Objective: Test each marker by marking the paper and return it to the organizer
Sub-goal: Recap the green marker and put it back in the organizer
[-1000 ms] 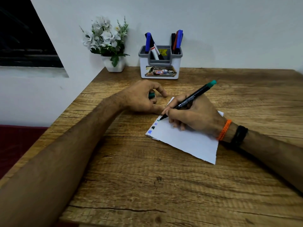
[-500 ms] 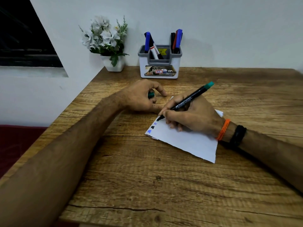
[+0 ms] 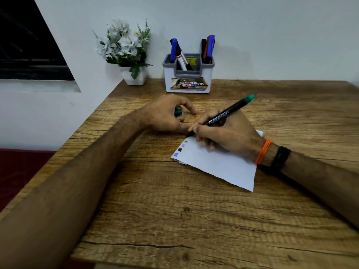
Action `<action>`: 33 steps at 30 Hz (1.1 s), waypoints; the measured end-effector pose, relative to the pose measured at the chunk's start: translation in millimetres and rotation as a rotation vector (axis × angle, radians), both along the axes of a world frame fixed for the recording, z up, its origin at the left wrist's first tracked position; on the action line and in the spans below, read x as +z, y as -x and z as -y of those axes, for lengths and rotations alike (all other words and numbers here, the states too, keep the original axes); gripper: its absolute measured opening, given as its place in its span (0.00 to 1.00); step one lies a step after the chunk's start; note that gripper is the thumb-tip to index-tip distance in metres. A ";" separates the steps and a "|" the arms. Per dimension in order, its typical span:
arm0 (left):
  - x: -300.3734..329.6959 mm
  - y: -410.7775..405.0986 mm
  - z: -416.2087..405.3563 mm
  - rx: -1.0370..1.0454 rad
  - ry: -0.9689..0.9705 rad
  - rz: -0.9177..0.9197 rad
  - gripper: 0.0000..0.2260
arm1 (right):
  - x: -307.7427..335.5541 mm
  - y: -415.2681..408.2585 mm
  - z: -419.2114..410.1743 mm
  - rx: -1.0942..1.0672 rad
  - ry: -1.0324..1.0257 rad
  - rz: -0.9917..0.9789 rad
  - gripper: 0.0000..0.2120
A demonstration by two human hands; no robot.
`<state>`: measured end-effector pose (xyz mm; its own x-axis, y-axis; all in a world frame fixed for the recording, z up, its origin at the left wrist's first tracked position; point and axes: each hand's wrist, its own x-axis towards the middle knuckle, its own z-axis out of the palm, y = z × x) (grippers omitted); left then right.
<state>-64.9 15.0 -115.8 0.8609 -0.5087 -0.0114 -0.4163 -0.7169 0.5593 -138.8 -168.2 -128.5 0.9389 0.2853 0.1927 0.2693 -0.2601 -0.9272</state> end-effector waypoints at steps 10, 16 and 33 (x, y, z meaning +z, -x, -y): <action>6.6 -1.1 -5.7 0.049 0.186 -0.001 0.08 | 18.2 -17.5 14.4 0.042 -0.310 -0.127 0.11; 4.7 0.6 -5.3 -0.007 0.344 0.075 0.07 | 20.3 -28.9 29.3 -0.036 -0.381 -0.209 0.16; 8.6 6.8 7.7 0.011 0.574 0.061 0.08 | 12.2 -33.0 32.5 -0.106 -0.334 -0.071 0.08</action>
